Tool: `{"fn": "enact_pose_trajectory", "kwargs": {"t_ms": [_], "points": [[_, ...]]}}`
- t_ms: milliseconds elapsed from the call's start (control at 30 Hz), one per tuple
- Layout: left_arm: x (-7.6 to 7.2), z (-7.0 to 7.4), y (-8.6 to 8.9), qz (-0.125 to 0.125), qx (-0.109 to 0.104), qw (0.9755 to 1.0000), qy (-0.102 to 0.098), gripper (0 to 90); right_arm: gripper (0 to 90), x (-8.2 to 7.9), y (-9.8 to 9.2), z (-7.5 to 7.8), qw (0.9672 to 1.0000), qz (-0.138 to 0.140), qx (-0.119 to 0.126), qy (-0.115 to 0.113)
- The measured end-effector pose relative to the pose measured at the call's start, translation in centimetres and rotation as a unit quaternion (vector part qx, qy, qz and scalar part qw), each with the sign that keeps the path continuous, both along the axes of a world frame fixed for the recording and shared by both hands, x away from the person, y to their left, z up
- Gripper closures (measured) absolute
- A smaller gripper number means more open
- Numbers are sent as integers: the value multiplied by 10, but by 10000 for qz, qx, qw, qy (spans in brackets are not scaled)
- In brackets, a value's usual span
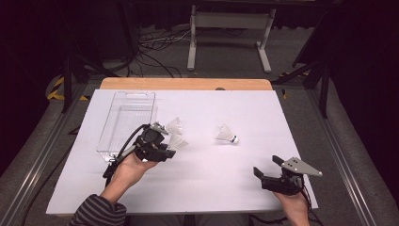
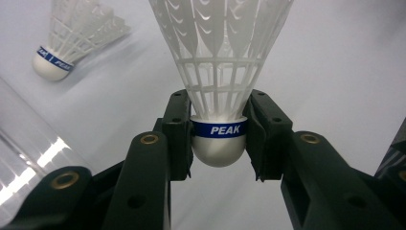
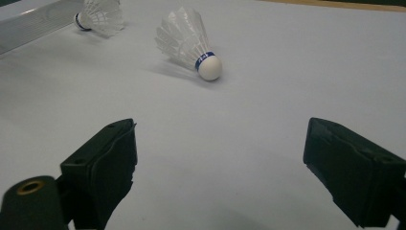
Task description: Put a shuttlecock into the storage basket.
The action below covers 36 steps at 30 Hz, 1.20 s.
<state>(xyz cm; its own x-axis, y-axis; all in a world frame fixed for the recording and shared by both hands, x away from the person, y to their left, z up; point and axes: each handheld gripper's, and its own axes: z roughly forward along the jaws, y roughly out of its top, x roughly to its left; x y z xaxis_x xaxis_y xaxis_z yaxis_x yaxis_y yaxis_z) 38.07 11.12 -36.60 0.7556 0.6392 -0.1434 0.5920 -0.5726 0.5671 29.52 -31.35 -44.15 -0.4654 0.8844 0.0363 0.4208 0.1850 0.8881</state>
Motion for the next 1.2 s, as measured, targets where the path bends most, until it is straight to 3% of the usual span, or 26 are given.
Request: {"fn": "enact_pose_trajectory", "kwargs": {"t_ms": [567, 733, 1200], "points": [[5, 15, 28, 316, -164, 9994, -29, 655, 120, 5, 3, -1, 10000, 47, -31, 9], [8, 22, 38, 401, -118, 9991, -98, 655, 120, 5, 3, -1, 10000, 49, -36, 19], [21, 34, 57, 785, -264, 9964, -164, 655, 120, 5, 4, -1, 10000, 56, -67, 6]]}}
